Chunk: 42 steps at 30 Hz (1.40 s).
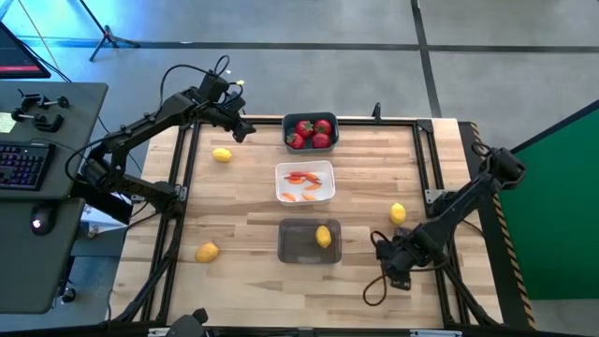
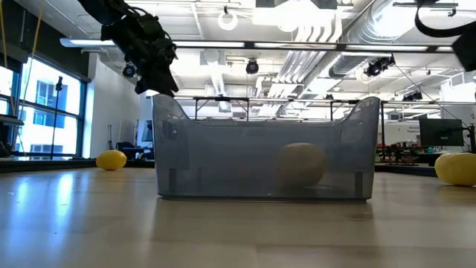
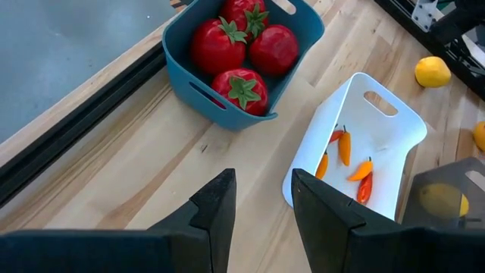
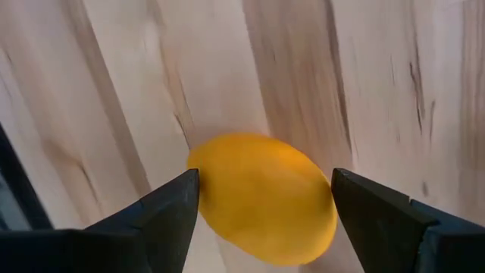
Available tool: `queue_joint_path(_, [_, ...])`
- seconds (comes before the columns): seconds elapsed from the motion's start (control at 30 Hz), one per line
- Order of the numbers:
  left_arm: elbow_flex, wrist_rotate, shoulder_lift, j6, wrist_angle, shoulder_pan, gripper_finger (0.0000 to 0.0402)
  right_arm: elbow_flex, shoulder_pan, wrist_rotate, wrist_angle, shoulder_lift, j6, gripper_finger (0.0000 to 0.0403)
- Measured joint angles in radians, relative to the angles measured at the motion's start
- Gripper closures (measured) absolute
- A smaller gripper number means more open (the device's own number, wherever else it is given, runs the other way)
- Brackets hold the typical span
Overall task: Sort produce into baskets
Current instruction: Put the yellow lemon into the black bin
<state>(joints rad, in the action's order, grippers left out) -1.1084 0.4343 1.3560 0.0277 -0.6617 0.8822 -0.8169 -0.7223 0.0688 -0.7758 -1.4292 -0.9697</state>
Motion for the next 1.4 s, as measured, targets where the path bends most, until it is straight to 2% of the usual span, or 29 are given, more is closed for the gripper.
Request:
queue_joint_path(0.23, [0.0,0.0,0.0,-0.024,0.0,0.0,0.0287,-0.055,-0.003,0.038,-0.095,0.004,0.193,0.0114])
queue_joint_path(0.33, [0.0,-0.001,0.0,-0.041,0.0,0.0,0.0287,-0.101,0.006,0.051,-0.148,0.005,0.194,0.0114])
queue_joint_path(0.4, [0.0,-0.003,0.0,-0.061,0.0,0.0,0.0287,-0.135,0.013,0.072,-0.178,0.005,0.102,0.0114])
queue_joint_path(0.47, [0.0,-0.003,0.0,-0.079,0.0,0.0,0.0287,-0.16,0.021,0.093,-0.21,0.005,-0.071,0.0114])
queue_joint_path(0.7, [0.0,-0.003,0.0,-0.103,0.001,-0.001,0.0287,-0.182,0.038,0.237,-0.239,0.005,-0.953,0.0114])
queue_joint_path(0.77, [0.0,-0.003,0.0,-0.104,0.001,-0.001,0.0287,-0.182,0.02,0.213,-0.231,0.005,-1.177,0.0114])
queue_joint_path(0.87, [0.0,-0.003,0.0,-0.104,0.001,-0.001,0.0287,-0.182,0.004,0.075,-0.207,0.003,-1.399,0.0114])
queue_joint_path(0.9, [0.0,-0.003,0.0,-0.104,0.002,-0.001,0.0287,-0.182,0.007,0.057,-0.217,-0.004,-1.424,0.0114])
queue_joint_path(1.07, [0.0,-0.003,0.0,-0.104,0.008,0.0,0.0287,-0.141,0.048,0.104,-0.233,-0.075,-1.434,0.0114])
queue_joint_path(1.27, [0.0,-0.003,0.0,-0.104,0.004,0.0,0.0287,-0.09,0.078,0.157,-0.169,-0.136,-1.442,0.0114])
queue_joint_path(1.4, [0.0,-0.003,0.0,-0.096,0.004,0.0,0.0287,-0.048,0.09,0.135,-0.115,-0.17,-1.446,0.0114])
